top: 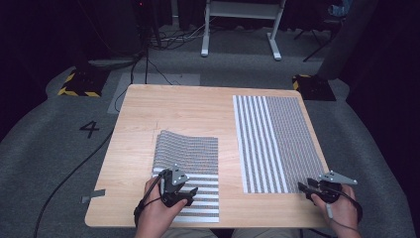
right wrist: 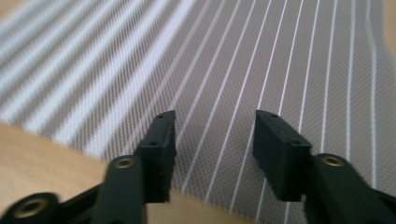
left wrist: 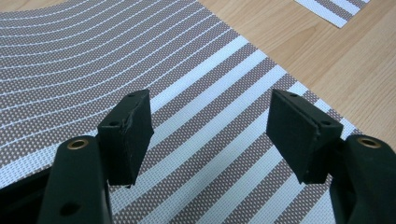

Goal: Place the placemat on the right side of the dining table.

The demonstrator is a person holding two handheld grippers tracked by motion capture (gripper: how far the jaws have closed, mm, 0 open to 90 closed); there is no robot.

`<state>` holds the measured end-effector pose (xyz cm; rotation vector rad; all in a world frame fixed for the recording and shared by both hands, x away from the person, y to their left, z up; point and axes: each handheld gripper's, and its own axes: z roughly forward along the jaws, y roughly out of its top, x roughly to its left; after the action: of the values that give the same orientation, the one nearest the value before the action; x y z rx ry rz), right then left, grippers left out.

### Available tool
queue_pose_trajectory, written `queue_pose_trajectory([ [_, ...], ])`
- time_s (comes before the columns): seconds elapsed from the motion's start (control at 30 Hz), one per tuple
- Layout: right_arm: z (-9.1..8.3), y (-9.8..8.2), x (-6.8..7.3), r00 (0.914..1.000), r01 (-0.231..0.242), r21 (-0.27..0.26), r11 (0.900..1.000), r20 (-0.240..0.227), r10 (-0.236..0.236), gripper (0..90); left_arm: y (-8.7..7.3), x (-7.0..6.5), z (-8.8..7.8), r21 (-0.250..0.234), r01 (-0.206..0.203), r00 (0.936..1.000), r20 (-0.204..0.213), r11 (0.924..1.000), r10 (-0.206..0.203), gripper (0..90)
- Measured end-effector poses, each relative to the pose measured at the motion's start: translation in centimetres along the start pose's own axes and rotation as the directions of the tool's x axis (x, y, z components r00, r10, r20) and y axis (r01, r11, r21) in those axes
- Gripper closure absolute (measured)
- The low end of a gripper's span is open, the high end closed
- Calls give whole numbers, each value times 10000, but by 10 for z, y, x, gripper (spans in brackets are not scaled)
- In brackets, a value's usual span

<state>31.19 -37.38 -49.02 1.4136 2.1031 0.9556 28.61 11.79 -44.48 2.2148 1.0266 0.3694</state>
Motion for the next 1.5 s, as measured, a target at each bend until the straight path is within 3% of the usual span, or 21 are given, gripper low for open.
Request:
queue_pose_trajectory([
  [0.1,-13,19,-7,9996,261,-680,9973,119,-254,469,-2,3,-4,-113,150,9999,-81,9998,-150,318],
  [0.27,-38,45,-12,9991,417,-1166,9923,68,-412,450,-7,13,-15,-205,255,9995,-183,9995,-258,316],
  [0.53,-48,43,-1,9969,613,-1139,9916,-425,-665,414,-23,33,-41,-396,338,9992,-182,9986,-345,297],
  [0.6,-48,41,5,9927,881,-1129,9897,-728,-967,404,-27,37,-45,-303,278,9996,-32,9992,-279,291],
  [0.7,-49,41,15,9813,1217,-1372,9830,-1323,-1399,384,-35,45,-55,-265,29,9998,-185,9996,-34,286],
  [0.9,-43,38,33,9610,1363,-1804,9741,-2149,-1743,333,-48,61,-73,-99,-223,9996,-192,9997,221,264],
  [1.03,-35,33,42,9559,1226,-1864,9748,-2420,-1665,277,-64,75,-77,161,34,10000,-57,9999,-33,239],
  [1.3,-16,19,47,9402,1621,-1358,9774,-2794,-1947,254,-90,101,-73,340,804,9965,-278,9962,-795,230],
  [1.47,-4,8,45,9384,1952,-1010,9755,-2699,-2157,272,-101,111,-66,750,782,9966,-318,9941,-760,216],
  [1.5,-2,7,45,9370,1998,-934,9754,-2730,-2181,273,-104,114,-64,822,786,9960,-493,9935,-747,196],
])
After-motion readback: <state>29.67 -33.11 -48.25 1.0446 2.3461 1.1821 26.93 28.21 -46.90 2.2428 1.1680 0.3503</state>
